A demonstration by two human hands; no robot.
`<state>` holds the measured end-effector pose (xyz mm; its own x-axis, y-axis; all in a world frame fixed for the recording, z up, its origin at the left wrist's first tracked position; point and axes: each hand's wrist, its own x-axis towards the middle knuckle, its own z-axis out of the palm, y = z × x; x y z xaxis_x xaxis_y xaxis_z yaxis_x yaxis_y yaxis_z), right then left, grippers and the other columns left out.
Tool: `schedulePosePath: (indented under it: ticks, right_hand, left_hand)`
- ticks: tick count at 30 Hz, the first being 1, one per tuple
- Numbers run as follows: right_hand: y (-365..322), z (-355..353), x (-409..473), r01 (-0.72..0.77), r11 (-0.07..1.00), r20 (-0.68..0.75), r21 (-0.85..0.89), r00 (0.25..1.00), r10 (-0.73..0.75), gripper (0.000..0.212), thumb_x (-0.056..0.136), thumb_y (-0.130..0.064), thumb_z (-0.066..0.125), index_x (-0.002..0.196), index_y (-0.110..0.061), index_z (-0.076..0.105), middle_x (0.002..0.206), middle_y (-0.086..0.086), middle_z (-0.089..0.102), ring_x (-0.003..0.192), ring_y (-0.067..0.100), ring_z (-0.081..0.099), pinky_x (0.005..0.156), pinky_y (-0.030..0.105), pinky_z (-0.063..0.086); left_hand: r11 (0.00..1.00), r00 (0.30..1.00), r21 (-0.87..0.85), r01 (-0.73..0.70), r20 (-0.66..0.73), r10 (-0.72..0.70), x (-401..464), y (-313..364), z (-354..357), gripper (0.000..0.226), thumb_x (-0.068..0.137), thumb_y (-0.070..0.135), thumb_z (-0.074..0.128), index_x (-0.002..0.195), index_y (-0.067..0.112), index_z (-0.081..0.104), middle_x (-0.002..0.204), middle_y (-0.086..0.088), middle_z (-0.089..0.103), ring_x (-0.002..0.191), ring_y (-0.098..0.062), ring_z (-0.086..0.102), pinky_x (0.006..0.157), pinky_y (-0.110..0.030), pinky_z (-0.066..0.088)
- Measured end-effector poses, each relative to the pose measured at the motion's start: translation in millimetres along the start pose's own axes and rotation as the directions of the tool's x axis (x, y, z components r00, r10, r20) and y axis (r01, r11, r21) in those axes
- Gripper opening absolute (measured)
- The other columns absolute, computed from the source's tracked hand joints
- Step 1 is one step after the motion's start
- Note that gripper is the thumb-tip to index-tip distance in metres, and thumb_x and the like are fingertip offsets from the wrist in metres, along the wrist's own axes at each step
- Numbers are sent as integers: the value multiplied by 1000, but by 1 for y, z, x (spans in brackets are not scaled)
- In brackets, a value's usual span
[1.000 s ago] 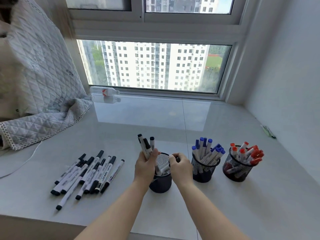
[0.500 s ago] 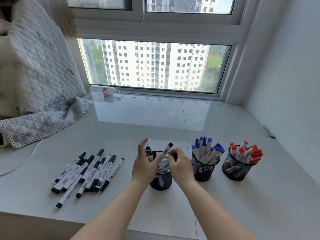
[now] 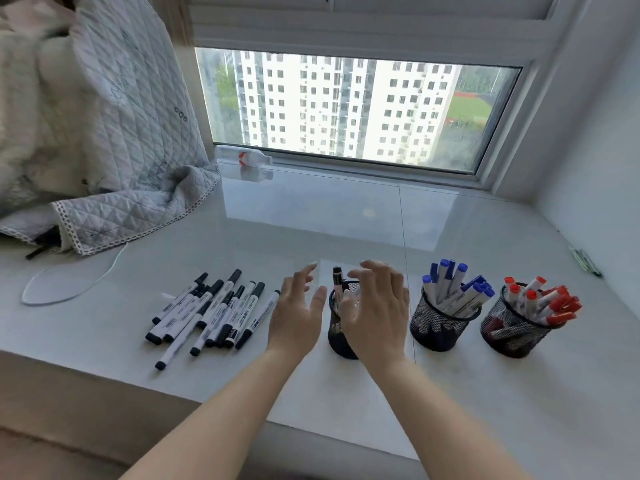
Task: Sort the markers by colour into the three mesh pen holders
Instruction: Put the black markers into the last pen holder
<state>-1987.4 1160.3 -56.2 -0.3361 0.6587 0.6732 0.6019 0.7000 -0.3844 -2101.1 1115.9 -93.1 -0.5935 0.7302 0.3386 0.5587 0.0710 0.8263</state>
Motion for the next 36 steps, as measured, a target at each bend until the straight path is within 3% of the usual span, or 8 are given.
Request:
schedulePosePath:
  ticks: [3, 6, 9, 13, 18, 21, 28, 36]
  right_hand:
    - [-25, 12, -8, 163, 980, 45, 119, 985, -169, 21, 68, -8, 66, 89, -10, 63, 93, 4, 64, 92, 24, 54, 73, 33, 47]
    - [-47, 31, -23, 284, 940, 259, 189, 909, -327, 20, 71, -8, 66, 90, -11, 64, 86, 2, 65, 82, 25, 61, 65, 31, 50]
    - [-58, 56, -33, 109, 970, 501, 218, 840, -206, 23, 86, -18, 51, 109, -17, 57, 105, -2, 61, 102, 19, 52, 76, 29, 43]
    - [-59, 84, -33, -159, 970, 617, 182, 787, 13, 24, 90, -21, 44, 112, -21, 53, 109, -5, 58, 103, 14, 50, 73, 25, 35]
    - [-60, 113, -26, -396, 918, 668, 11, 686, 288, 36, 90, -30, 43, 123, -17, 50, 119, 3, 57, 115, 21, 47, 86, 31, 40]
    - [-66, 130, -21, -383, 916, 676, -117, 646, 356, 52, 90, -45, 43, 130, -11, 42, 130, 7, 49, 121, 26, 40, 96, 36, 36]
    - [-79, 158, -9, -359, 907, 677, -221, 613, 408, 69, 87, -59, 41, 133, -7, 37, 131, 11, 45, 120, 28, 41, 97, 37, 36]
    - [-73, 164, 2, -301, 927, 730, -226, 578, 365, 65, 89, -56, 42, 132, -8, 37, 132, 11, 44, 122, 28, 41, 95, 38, 38]
  left_hand:
    - [996, 996, 68, 62, -64, -58, -2, -26, -27, 35, 92, 26, 50, 126, 25, 43, 113, 6, 49, 99, -10, 53, 78, -25, 39]
    - [974, 986, 165, 153, -95, -139, -1, -53, -58, 32, 90, 21, 53, 121, 22, 47, 112, 3, 52, 96, -13, 54, 76, -26, 41]
    - [937, 962, 231, 263, -132, -237, 4, -74, -86, 31, 88, 18, 53, 119, 20, 51, 104, 3, 59, 93, -15, 55, 75, -27, 42]
    - [866, 929, 337, 370, -122, -350, 15, -92, -112, 28, 88, 25, 55, 115, 18, 57, 103, 2, 63, 87, -14, 52, 75, -24, 38]
    - [717, 952, 657, 235, -8, -305, 24, -103, -121, 30, 91, 38, 47, 110, 18, 60, 114, -7, 60, 109, -23, 50, 87, -32, 43]
    - [620, 969, 773, 137, 26, -246, 25, -105, -120, 34, 90, 46, 46, 107, 20, 60, 112, -3, 60, 112, -20, 49, 87, -32, 41]
    - [524, 977, 850, 48, 68, -200, 23, -107, -106, 49, 88, 55, 42, 117, 18, 57, 117, -1, 59, 114, -20, 47, 91, -34, 39]
    - [599, 972, 797, 75, 75, -221, 19, -105, -94, 52, 90, 53, 43, 117, 9, 52, 119, -8, 56, 114, -23, 49, 87, -32, 43]
